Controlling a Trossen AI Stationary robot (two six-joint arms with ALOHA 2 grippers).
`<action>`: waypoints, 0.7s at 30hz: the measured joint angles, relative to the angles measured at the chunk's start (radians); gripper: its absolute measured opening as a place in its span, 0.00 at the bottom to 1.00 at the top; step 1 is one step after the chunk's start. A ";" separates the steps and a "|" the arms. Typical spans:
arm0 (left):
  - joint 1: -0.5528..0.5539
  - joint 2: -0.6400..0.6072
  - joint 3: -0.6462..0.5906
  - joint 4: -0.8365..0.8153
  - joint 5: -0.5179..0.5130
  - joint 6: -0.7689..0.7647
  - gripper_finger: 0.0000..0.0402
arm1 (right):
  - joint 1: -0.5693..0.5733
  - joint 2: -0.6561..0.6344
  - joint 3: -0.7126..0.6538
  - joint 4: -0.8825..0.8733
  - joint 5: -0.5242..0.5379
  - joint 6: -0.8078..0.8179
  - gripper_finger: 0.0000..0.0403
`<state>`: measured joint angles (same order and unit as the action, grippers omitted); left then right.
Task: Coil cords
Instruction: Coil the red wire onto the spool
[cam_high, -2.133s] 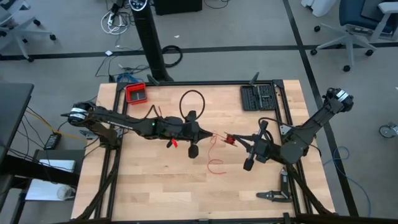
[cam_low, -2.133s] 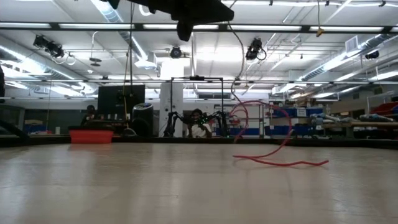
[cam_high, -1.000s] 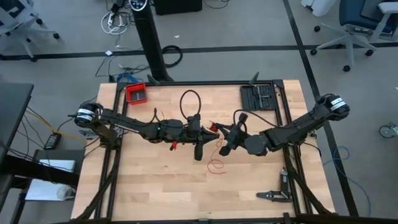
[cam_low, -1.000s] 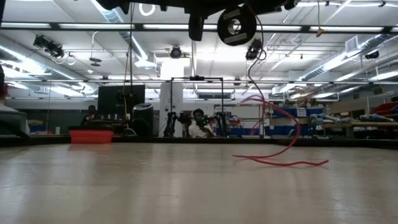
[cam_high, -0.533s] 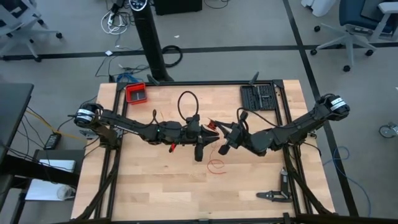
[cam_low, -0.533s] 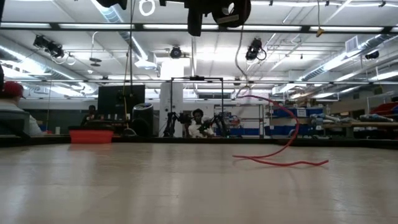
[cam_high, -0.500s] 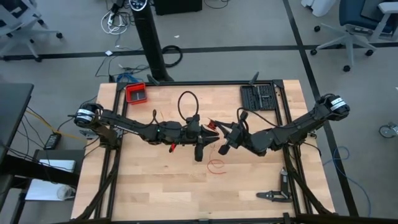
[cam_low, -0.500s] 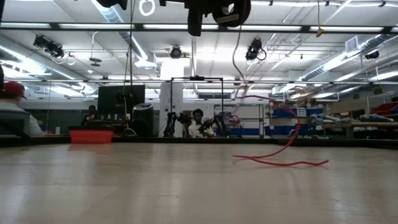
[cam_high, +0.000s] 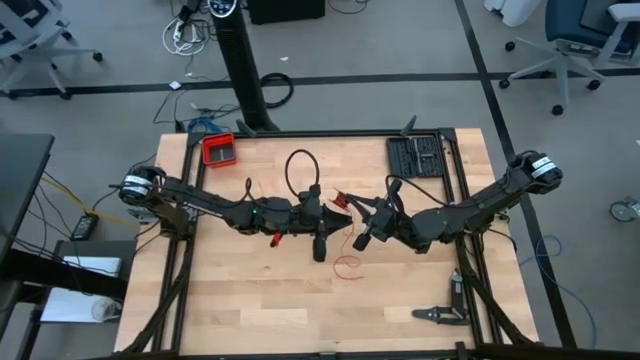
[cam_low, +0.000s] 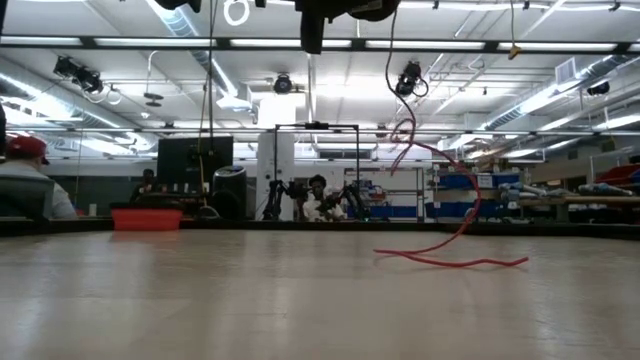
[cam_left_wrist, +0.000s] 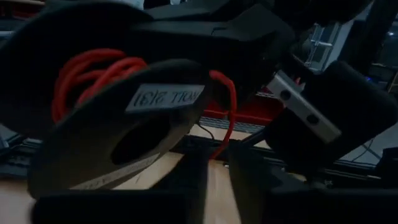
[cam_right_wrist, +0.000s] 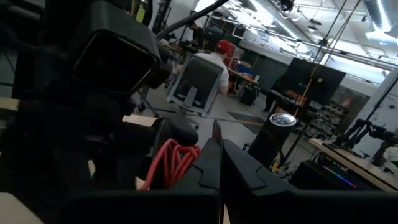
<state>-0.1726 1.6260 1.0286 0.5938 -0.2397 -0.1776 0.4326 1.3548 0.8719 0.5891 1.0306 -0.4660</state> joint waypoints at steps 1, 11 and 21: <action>-0.001 0.000 0.000 0.000 -0.001 0.012 0.07 | 0.003 0.000 0.000 0.002 0.001 0.000 0.00; -0.003 0.000 0.000 0.007 0.016 0.012 0.02 | 0.005 0.000 0.000 0.013 0.000 0.000 0.00; -0.006 0.045 0.003 0.079 0.008 0.013 0.00 | 0.006 0.000 0.000 0.020 -0.024 0.024 0.00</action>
<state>-0.1787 1.6710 1.0318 0.6729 -0.2317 -0.1646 0.4385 1.3548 0.8719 0.6090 1.0067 -0.4417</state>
